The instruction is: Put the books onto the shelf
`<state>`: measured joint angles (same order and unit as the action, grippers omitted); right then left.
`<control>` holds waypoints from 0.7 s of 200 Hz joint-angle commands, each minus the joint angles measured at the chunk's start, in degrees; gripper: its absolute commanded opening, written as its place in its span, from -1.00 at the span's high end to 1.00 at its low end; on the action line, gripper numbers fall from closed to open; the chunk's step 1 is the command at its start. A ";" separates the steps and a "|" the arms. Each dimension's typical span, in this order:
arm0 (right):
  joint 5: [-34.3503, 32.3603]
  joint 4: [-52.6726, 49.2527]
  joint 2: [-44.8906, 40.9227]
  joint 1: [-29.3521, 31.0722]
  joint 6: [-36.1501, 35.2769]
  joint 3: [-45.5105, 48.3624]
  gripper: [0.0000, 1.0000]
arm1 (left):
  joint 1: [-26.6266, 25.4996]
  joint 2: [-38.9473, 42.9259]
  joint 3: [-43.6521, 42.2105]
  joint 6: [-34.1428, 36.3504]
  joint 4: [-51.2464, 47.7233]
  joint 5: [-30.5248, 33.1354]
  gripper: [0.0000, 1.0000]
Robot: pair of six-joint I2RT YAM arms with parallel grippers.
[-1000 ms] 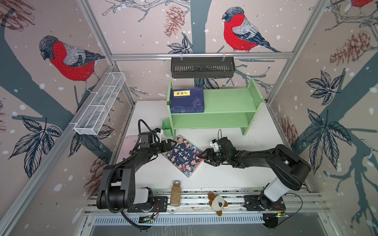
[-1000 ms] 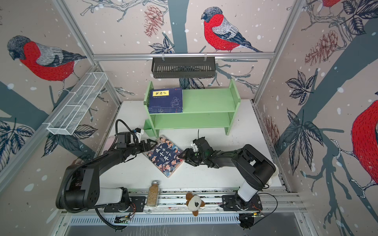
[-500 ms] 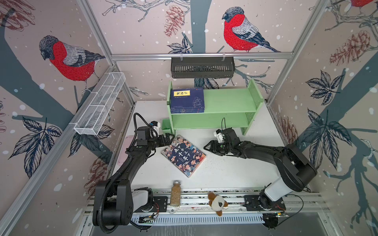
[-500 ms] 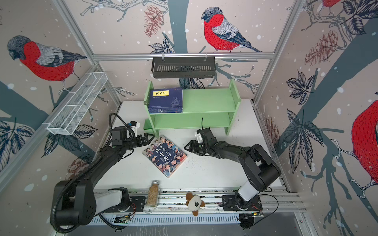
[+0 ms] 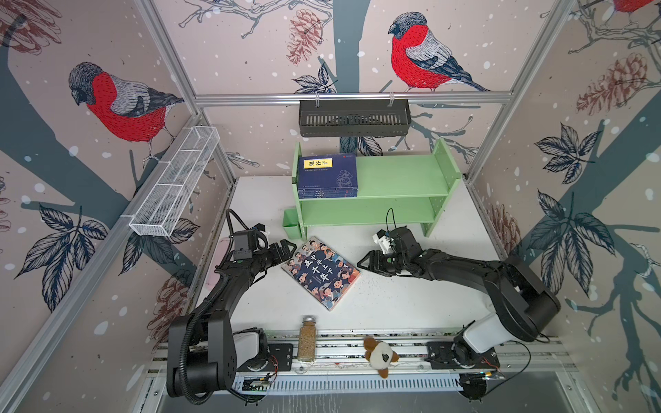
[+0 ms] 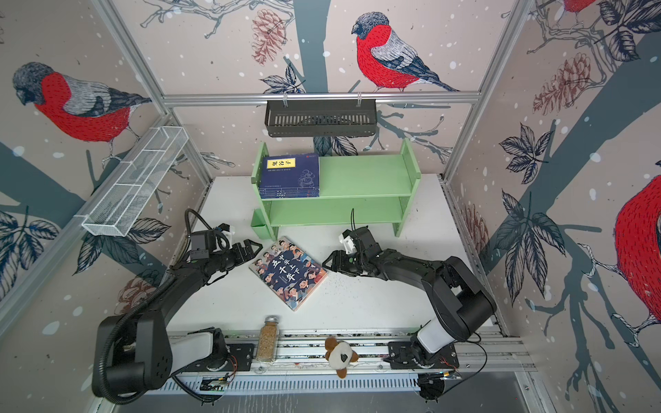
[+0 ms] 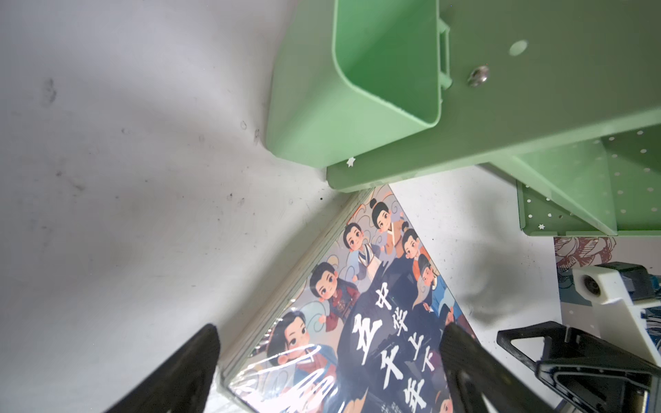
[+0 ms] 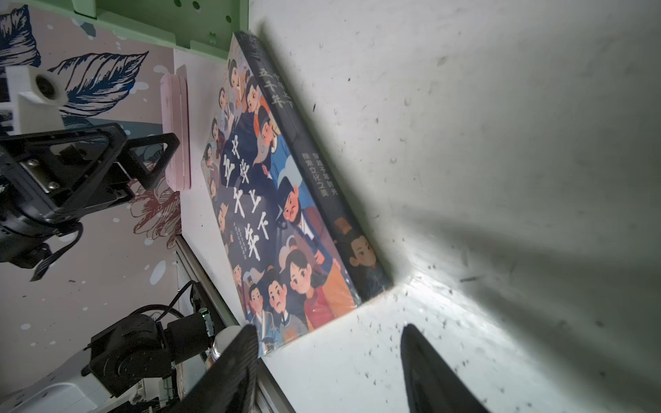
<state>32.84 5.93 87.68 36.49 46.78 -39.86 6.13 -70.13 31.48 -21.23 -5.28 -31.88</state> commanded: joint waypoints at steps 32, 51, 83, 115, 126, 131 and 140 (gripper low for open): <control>0.12 4.27 -2.62 5.00 8.22 4.17 -0.32 | 0.11 -1.57 -2.00 -0.75 6.75 -0.48 -0.93; -0.09 7.46 -2.54 6.03 10.46 5.52 -0.32 | 0.02 -2.35 -2.99 -1.52 8.12 -1.52 -0.93; -1.46 8.39 -2.03 6.72 12.83 6.49 -0.33 | -0.54 -4.51 -3.05 -2.31 9.26 -4.34 -0.93; -1.24 13.14 -1.47 7.26 15.64 8.60 -0.33 | -2.49 -5.64 -3.18 -2.44 9.80 -5.45 -0.93; -1.35 13.47 -1.17 7.53 16.09 8.81 -0.33 | -3.18 -5.55 -3.27 -2.19 9.84 -5.65 -0.93; -1.33 13.70 -0.97 7.61 16.14 8.87 -0.33 | -3.55 -5.53 -3.26 -2.14 9.76 -5.72 -0.93; -1.19 14.08 -0.49 7.71 16.34 8.92 -0.33 | -4.11 -5.70 -3.27 -2.11 9.76 -5.97 -0.93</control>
<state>32.08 16.14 86.41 43.83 60.99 -31.20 3.22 -75.64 28.36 -23.62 2.72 -35.48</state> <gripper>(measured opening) 0.663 0.963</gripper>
